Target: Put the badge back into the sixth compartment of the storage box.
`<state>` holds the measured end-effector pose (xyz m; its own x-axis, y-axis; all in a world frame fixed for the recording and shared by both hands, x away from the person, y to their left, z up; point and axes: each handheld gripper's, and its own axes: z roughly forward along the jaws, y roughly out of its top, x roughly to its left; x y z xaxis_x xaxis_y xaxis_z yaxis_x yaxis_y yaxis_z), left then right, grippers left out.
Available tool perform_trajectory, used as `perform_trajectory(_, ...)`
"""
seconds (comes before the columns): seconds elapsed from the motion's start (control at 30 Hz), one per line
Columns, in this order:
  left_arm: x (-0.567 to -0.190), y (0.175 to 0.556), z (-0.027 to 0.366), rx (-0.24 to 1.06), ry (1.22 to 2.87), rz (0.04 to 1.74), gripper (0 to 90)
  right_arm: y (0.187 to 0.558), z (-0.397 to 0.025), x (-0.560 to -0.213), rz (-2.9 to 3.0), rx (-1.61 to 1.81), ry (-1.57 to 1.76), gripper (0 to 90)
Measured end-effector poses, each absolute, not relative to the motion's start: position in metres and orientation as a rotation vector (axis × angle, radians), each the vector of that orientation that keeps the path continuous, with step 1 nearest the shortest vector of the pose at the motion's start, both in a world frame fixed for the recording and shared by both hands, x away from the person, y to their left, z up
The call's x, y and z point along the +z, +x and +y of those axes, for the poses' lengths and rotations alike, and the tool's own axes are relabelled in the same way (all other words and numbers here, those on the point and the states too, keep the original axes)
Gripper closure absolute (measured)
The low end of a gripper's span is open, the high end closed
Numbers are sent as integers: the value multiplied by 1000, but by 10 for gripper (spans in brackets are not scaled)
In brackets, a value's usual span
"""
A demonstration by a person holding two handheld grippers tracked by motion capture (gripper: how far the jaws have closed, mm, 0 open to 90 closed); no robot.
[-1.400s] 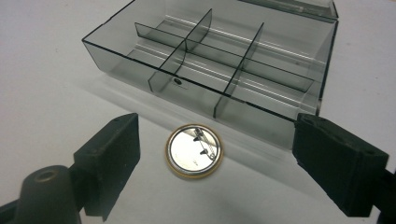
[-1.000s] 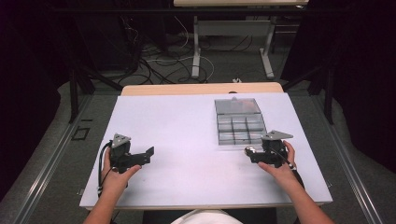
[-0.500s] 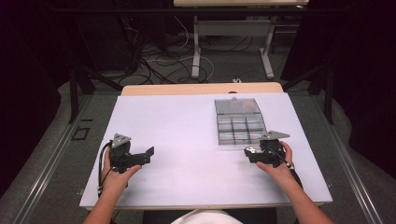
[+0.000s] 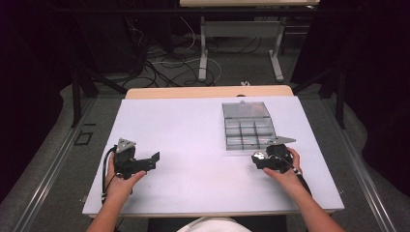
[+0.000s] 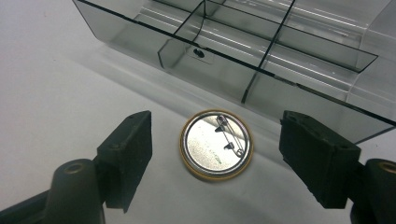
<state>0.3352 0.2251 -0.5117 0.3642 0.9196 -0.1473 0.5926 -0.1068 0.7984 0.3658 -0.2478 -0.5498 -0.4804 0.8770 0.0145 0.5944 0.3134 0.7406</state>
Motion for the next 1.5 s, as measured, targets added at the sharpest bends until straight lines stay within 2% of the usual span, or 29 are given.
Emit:
perform_trajectory(0.57,-513,336,225,494,1805,1330,4,369,-246,-558,2230,957,1334,328)
perform_trajectory(1.3,-513,337,225,498,1802,1334,4,369,-247,-561,2204,953,1348,469)
perform_trajectory(1.5,-513,337,225,498,1801,1333,5,369,-247,-561,2201,953,1347,470)
